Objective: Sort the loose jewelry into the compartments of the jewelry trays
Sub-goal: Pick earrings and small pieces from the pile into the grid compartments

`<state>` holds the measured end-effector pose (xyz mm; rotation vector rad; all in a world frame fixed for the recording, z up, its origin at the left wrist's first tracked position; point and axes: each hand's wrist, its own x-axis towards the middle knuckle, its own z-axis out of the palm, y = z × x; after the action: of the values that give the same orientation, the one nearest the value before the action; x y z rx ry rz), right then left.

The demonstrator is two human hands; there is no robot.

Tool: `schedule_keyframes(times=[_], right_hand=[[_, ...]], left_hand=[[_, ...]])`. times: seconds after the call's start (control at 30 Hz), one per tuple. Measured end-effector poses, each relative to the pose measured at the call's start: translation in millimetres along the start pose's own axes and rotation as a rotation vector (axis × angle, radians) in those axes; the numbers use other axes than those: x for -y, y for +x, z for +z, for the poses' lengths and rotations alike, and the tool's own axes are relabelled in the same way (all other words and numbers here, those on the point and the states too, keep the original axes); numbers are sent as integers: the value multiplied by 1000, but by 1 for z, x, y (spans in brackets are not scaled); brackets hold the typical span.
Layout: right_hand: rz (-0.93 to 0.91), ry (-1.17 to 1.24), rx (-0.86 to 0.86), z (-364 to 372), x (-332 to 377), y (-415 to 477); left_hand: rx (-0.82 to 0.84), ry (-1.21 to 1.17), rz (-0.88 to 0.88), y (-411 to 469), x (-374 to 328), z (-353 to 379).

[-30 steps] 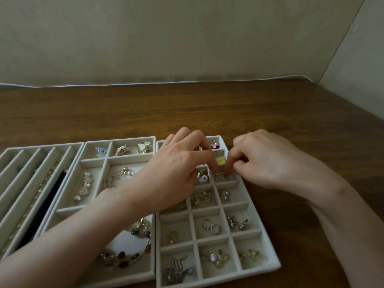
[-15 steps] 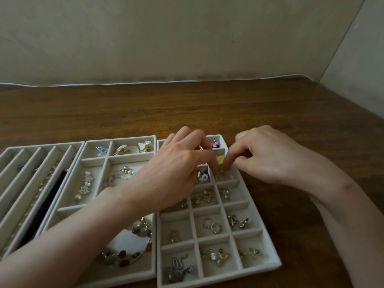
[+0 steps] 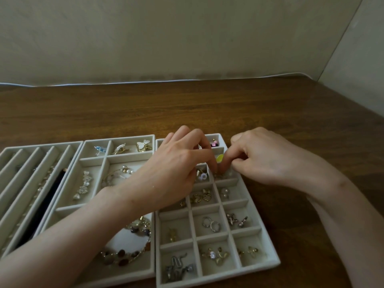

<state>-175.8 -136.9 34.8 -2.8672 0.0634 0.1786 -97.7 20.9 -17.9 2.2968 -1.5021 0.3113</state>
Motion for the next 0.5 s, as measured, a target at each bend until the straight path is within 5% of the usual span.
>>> schedule_keyframes(times=[0.3, 0.5], right_hand=[[-41, 140, 27, -7, -8, -3], [-73, 189, 233, -12, -7, -9]], left_hand=[[-12, -8, 13, 0, 1, 0], [-20, -13, 4, 1, 2, 1]])
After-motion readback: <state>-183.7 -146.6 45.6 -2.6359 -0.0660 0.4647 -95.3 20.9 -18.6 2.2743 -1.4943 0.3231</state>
